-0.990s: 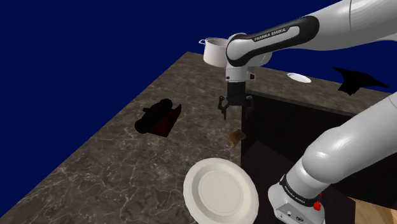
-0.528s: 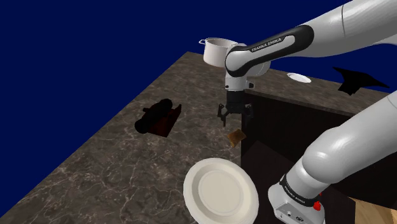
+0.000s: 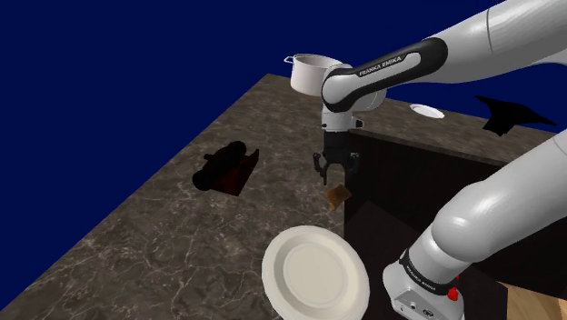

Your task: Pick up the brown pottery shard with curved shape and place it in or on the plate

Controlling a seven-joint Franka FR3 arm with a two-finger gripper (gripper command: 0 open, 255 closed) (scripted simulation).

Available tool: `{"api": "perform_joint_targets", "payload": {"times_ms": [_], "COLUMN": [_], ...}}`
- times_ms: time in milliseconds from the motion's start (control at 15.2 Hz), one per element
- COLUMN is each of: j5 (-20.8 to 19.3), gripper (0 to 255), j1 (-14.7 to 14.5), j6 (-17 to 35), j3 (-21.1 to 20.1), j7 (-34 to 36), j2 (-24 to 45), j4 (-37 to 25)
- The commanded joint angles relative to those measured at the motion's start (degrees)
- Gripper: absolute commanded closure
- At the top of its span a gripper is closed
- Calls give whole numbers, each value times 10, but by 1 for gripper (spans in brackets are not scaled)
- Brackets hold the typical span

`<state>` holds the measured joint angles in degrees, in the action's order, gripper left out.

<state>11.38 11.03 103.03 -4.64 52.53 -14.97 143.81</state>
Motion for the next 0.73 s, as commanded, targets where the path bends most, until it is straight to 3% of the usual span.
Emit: {"api": "perform_joint_targets", "payload": {"times_ms": [0,528,594,660], "j5": [0,0,0,12], "gripper": [255,255,0,0], "j1": [0,0,0,16], "j6": [0,0,0,86], "j3": [0,0,0,-4], "j7": [0,0,0,87], "j2": [0,0,0,-98], "j4": [0,0,0,91]}}
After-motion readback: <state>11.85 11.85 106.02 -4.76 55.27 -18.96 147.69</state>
